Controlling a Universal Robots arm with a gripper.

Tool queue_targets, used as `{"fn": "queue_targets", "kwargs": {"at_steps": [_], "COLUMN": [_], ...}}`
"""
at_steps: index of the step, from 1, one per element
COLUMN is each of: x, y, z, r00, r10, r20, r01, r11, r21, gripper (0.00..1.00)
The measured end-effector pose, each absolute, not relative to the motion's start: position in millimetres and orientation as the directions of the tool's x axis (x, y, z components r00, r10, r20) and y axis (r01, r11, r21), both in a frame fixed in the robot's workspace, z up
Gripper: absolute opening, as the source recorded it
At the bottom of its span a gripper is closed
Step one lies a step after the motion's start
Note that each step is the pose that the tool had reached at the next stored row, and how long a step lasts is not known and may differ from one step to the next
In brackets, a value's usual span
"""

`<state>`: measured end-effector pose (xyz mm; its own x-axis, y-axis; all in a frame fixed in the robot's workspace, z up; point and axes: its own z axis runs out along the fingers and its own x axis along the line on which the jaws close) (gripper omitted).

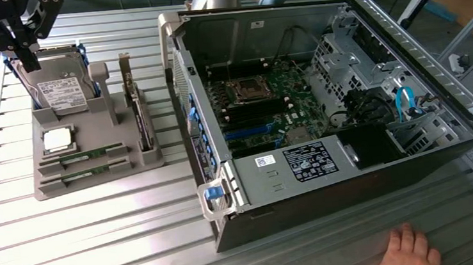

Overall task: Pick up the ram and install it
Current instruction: 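Pick up the ram and move it above insertion slot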

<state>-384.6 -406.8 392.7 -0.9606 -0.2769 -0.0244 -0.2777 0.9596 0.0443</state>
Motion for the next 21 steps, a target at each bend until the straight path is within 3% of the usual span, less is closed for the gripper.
{"fn": "queue_targets", "kwargs": {"at_steps": [21], "x": [-384.6], "y": [-406.7], "z": [392.7], "r00": [-0.889], "r10": [-0.457], "r20": [-0.024], "r01": [-0.458], "r11": [0.888], "r21": [0.044], "gripper": [0.11]}}
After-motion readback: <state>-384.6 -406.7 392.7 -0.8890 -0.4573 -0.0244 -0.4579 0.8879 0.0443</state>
